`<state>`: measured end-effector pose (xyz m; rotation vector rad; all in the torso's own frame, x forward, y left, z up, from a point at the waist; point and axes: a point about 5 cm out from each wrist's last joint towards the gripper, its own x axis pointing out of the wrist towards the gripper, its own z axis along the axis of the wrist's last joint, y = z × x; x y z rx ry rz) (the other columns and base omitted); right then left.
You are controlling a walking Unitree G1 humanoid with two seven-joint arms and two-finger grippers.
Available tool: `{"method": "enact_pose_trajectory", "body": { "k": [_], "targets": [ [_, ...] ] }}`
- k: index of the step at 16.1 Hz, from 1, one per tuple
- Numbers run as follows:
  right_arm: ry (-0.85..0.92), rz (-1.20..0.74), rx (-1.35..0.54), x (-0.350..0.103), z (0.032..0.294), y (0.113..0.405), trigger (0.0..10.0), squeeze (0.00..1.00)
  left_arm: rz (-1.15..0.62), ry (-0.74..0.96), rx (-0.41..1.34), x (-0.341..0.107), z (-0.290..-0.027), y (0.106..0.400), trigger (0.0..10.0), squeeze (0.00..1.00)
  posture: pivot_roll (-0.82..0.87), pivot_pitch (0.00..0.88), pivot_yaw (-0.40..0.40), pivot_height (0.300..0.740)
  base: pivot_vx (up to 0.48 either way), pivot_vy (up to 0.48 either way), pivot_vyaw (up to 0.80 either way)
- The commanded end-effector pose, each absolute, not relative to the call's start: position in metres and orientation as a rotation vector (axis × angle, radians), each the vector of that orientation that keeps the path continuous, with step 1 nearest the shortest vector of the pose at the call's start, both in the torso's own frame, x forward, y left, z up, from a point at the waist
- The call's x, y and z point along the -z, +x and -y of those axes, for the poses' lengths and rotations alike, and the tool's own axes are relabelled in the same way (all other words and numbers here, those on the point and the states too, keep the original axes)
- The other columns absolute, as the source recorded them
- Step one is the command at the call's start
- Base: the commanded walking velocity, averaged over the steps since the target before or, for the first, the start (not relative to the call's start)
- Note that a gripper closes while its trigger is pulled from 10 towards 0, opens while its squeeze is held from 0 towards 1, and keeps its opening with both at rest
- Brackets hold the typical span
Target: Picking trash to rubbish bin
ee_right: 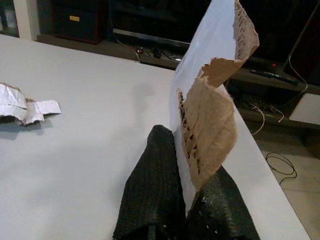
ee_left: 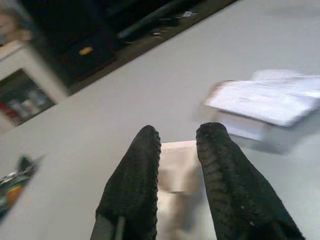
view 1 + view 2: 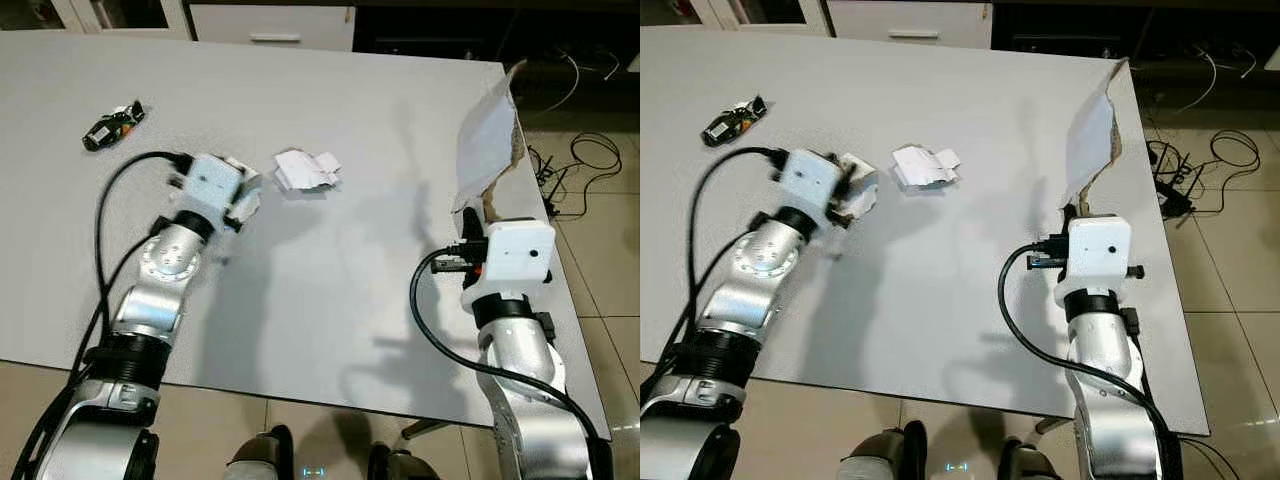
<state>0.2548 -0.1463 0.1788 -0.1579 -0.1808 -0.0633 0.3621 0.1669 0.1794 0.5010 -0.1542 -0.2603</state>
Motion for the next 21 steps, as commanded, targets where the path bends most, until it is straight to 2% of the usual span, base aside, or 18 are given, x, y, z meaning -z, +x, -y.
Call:
{"method": "enact_pose_trajectory", "body": {
  "k": [1,6,18,19,20,21],
  "targets": [
    [-0.154,0.190,0.070,-0.180,0.148,0.255,10.0,0.00,0.152,0.534,0.306,-0.180,-0.160,0.362,10.0,1.00,0.14,0.168,0.009,0.740,0.000,0.000,0.00],
    [-0.153,0.193,0.065,-0.180,0.148,0.256,10.0,0.00,0.105,0.627,0.354,-0.175,-0.162,0.363,10.0,1.00,0.14,0.170,0.007,0.740,0.000,0.000,0.00],
    [-0.147,0.200,0.059,-0.180,0.146,0.260,10.0,0.00,0.036,0.782,0.186,-0.170,-0.196,0.378,10.0,1.00,0.15,0.164,0.012,0.740,0.000,0.000,0.00],
    [-0.146,0.201,0.059,-0.180,0.146,0.259,10.0,0.00,0.033,0.789,0.185,-0.169,-0.196,0.379,10.0,0.84,0.15,0.161,0.013,0.740,0.000,0.000,0.00],
    [-0.147,0.203,0.060,-0.180,0.146,0.260,10.0,0.00,0.030,0.795,0.180,-0.167,-0.195,0.380,10.0,0.00,0.15,0.161,0.013,0.740,0.000,0.000,0.00],
    [-0.147,0.205,0.060,-0.181,0.146,0.260,10.0,0.00,0.027,0.797,0.175,-0.166,-0.195,0.381,10.0,0.00,0.15,0.161,0.013,0.740,0.000,0.000,0.00]
  ]
}}
